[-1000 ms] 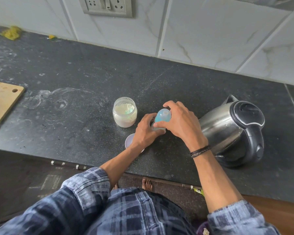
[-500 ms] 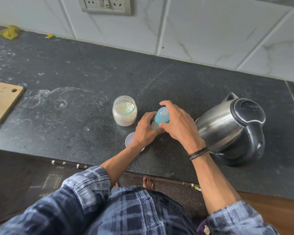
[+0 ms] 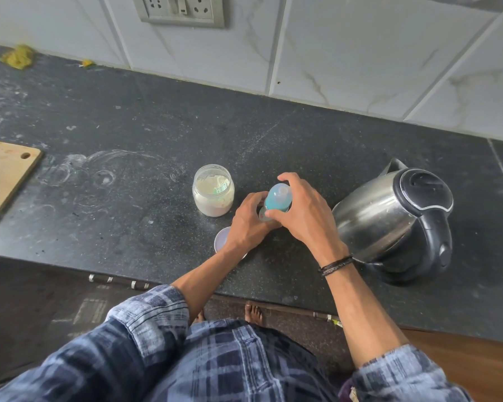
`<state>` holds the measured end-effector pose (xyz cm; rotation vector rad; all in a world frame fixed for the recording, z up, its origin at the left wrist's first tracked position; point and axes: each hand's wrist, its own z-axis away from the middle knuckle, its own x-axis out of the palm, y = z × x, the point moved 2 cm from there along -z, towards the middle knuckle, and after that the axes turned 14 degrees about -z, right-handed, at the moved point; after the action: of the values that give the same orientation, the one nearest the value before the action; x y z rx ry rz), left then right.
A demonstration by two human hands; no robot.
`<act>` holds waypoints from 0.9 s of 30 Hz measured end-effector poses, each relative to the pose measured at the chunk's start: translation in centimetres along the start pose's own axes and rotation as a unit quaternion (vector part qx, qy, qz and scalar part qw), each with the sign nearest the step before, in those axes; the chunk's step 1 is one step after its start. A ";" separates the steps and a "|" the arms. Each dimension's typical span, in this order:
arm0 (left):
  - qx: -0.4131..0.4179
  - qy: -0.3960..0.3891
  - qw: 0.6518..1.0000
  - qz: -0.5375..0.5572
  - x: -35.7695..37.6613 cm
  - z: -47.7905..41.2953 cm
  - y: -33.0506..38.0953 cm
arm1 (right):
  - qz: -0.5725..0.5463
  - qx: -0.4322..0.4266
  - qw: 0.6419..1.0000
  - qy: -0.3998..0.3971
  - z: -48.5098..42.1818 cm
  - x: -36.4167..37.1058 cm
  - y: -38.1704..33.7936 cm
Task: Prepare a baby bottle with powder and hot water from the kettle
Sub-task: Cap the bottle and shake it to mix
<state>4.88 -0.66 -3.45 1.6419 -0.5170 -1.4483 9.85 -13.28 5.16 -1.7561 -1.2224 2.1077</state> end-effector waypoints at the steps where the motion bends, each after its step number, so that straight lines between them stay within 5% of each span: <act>1: 0.000 0.002 1.000 0.002 0.0 0.0 0.0 | -0.002 -0.001 1.000 -0.007 0.1 0.1 0.1; 27: -0.008 0.048 0.999 -0.013 0.2 0.3 0.3 | -0.105 -0.018 0.987 0.123 1.3 3.0 1.0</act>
<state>4.72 -1.05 -3.31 1.7020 -0.4300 -1.3811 8.14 -12.86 2.19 -1.7512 -1.3175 1.7072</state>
